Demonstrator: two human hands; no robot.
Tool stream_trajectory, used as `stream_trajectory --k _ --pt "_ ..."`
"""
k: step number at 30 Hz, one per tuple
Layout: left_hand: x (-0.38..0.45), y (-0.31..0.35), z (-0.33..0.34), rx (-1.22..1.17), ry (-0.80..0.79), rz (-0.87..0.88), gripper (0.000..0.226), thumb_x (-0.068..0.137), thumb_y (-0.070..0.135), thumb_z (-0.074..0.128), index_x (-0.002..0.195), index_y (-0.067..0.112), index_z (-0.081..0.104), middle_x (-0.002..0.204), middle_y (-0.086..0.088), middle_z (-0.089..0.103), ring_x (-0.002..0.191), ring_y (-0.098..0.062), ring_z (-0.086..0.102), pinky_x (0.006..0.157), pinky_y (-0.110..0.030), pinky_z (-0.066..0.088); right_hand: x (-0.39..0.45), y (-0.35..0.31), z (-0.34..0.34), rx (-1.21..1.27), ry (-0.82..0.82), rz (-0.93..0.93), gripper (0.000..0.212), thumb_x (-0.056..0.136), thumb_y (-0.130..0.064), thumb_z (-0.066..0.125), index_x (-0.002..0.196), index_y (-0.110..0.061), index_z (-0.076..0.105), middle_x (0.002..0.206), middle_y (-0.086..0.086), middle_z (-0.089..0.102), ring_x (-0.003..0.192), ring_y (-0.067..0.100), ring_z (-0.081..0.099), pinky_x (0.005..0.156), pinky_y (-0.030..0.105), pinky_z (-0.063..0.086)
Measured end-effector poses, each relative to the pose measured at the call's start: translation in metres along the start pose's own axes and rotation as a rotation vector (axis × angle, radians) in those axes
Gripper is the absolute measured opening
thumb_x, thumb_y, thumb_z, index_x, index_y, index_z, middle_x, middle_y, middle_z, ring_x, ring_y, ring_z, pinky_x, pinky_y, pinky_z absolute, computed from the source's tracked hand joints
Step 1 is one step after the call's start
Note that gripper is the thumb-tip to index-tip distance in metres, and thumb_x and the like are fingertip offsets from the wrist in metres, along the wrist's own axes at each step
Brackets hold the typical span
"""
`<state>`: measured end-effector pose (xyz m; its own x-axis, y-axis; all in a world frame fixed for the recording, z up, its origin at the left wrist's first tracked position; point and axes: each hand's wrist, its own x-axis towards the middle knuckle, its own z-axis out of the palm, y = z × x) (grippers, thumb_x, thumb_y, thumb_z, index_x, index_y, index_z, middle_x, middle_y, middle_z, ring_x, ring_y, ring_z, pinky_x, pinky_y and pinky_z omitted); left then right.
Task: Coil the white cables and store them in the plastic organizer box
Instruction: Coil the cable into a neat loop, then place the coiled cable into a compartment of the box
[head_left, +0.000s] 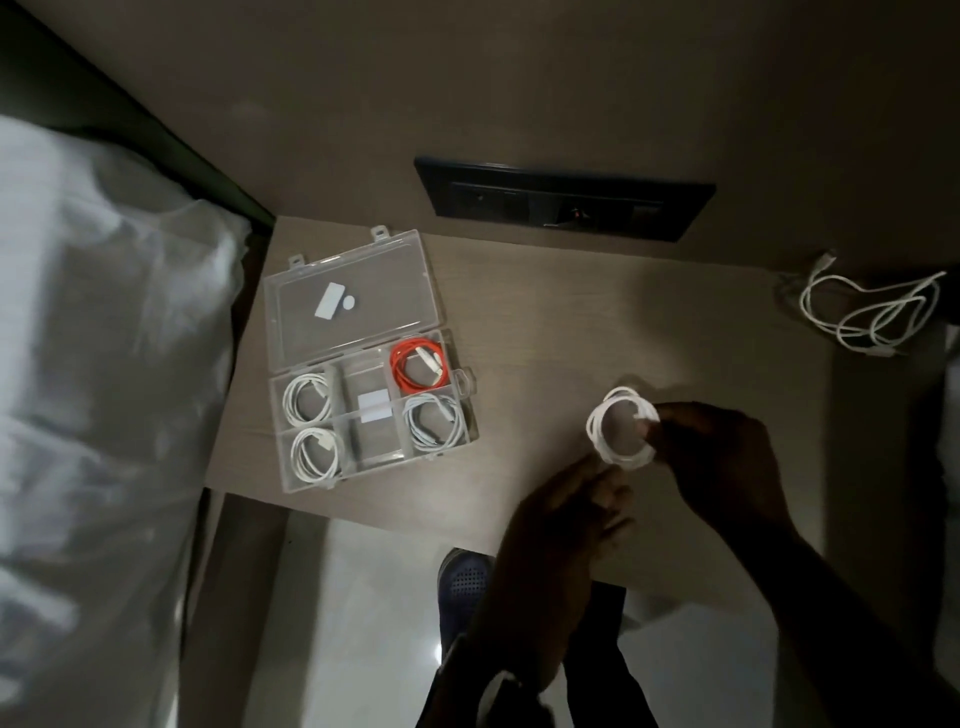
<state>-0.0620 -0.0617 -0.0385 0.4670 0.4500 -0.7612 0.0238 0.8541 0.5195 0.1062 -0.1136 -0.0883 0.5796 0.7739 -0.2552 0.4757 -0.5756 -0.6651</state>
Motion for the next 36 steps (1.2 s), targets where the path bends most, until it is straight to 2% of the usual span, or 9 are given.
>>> stream_trajectory --k 2,6,11,15,20,24,28,32,36 --pt "-0.004 0.009 -0.023 -0.045 0.171 0.042 0.029 0.089 -0.002 0.059 0.113 0.01 0.068 0.088 -0.006 0.078 0.079 -0.021 0.074 0.064 -0.025 0.058 0.013 -0.009 -0.002 -0.013 -0.022 0.034 0.011 0.086 -0.032 0.072 0.088 -0.025 0.079 0.082 0.002 0.077 0.081 0.022 0.071 0.074 0.038 0.053" --pt "-0.001 0.031 -0.084 0.262 0.459 0.306 0.034 0.089 -0.011 0.055 0.095 0.017 0.072 0.083 -0.01 0.075 0.073 -0.026 0.069 0.059 -0.03 0.054 0.021 -0.068 0.041 0.069 -0.119 -0.158 0.011 0.084 -0.029 0.072 0.086 -0.02 0.078 0.079 0.002 0.075 0.077 0.023 0.069 0.071 0.038 0.052" --pt "0.025 0.049 -0.134 0.506 0.653 0.525 0.027 0.091 0.021 0.07 0.118 0.023 0.068 0.09 -0.005 0.072 0.08 -0.026 0.071 0.061 -0.025 0.056 0.033 -0.129 0.117 -0.061 -0.186 -0.269 0.012 0.086 -0.024 0.066 0.092 -0.019 0.074 0.093 0.005 0.069 0.091 0.027 0.065 0.075 0.032 0.048" --pt "0.037 0.053 -0.166 0.813 0.645 0.654 0.052 0.088 0.009 0.072 0.136 0.021 0.057 0.101 -0.007 0.065 0.088 -0.019 0.066 0.076 -0.029 0.056 0.038 -0.149 0.159 -0.132 -0.23 -0.262 0.014 0.089 -0.025 0.062 0.093 -0.016 0.072 0.102 0.007 0.067 0.095 0.029 0.066 0.073 0.029 0.043" --pt "0.042 0.068 -0.202 1.188 0.651 0.721 0.045 0.084 -0.005 0.065 0.126 0.007 0.064 0.107 -0.016 0.067 0.096 -0.035 0.065 0.08 -0.039 0.054 0.031 -0.168 0.185 -0.176 -0.226 -0.302 0.011 0.087 -0.022 0.065 0.092 -0.016 0.073 0.102 0.007 0.068 0.093 0.028 0.065 0.077 0.031 0.048" --pt "0.041 0.07 -0.212 1.209 0.635 0.683 0.06 0.083 -0.003 0.062 0.14 0.013 0.053 0.113 -0.015 0.063 0.099 -0.03 0.062 0.077 -0.039 0.051 0.023 -0.173 0.187 -0.181 -0.281 -0.343 0.014 0.084 -0.019 0.069 0.099 -0.018 0.07 0.101 0.004 0.073 0.097 0.027 0.067 0.079 0.032 0.051" --pt "0.037 0.065 -0.227 1.276 0.521 0.694 0.052 0.086 0.001 0.064 0.136 0.011 0.057 0.112 -0.016 0.062 0.099 -0.034 0.062 0.075 -0.036 0.05 0.021 -0.172 0.191 -0.274 -0.356 -0.409 0.017 0.087 -0.016 0.065 0.103 -0.018 0.072 0.103 0.004 0.072 0.097 0.026 0.067 0.079 0.034 0.052" --pt "0.037 0.059 -0.239 1.324 0.409 0.661 0.066 0.083 0.023 0.076 0.143 0.011 0.05 0.115 -0.012 0.058 0.101 -0.024 0.054 0.079 -0.025 0.04 0.025 -0.168 0.195 -0.352 -0.358 -0.44 0.02 0.091 -0.021 0.063 0.106 -0.018 0.075 0.107 0.005 0.07 0.099 0.027 0.066 0.081 0.035 0.053" --pt "0.039 0.063 -0.254 1.375 0.289 0.674 0.072 0.079 0.02 0.079 0.144 0.016 0.049 0.122 -0.011 0.057 0.11 -0.025 0.054 0.084 -0.03 0.047 0.018 -0.165 0.204 -0.428 -0.318 -0.461 0.021 0.096 -0.028 0.054 0.105 -0.023 0.072 0.107 0.001 0.065 0.103 0.026 0.062 0.077 0.035 0.052"
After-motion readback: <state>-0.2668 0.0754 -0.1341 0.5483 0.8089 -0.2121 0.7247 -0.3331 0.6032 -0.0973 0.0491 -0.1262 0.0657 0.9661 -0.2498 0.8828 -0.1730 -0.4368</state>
